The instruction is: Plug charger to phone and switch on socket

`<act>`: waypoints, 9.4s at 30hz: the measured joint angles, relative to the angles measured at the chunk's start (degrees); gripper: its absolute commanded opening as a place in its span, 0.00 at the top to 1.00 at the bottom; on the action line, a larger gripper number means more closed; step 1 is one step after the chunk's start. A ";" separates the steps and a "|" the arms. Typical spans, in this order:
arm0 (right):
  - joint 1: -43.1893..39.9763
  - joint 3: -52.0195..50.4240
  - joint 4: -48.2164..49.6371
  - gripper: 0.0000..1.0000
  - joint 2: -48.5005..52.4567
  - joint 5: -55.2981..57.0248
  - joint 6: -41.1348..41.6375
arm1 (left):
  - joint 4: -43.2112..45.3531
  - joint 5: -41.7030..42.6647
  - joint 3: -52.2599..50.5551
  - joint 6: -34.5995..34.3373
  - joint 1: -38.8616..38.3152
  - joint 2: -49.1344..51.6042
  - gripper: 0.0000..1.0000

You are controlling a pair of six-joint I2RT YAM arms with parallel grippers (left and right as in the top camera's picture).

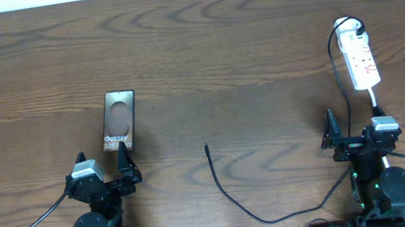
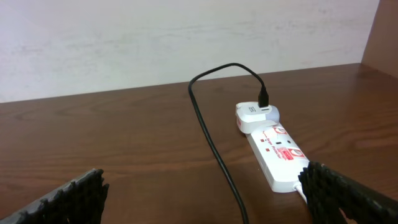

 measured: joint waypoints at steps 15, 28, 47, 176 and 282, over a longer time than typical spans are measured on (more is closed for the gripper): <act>0.00 0.00 0.00 0.01 0.07 0.00 -0.02 | 0.00 0.00 0.00 0.00 0.00 0.63 0.11; 0.00 0.00 0.00 0.01 0.07 0.00 0.00 | 0.00 0.00 0.00 0.00 0.00 0.63 0.10; 0.00 0.00 0.00 0.01 0.07 0.00 0.00 | 0.00 0.00 0.00 0.00 0.00 0.63 0.11; 0.00 0.00 0.00 0.01 0.33 -0.04 -0.02 | -55.98 -0.24 89.88 14.27 0.00 99.34 0.02; 0.00 0.00 0.00 0.01 0.33 -0.02 -0.02 | -42.93 7.10 75.93 15.58 3.96 113.09 0.02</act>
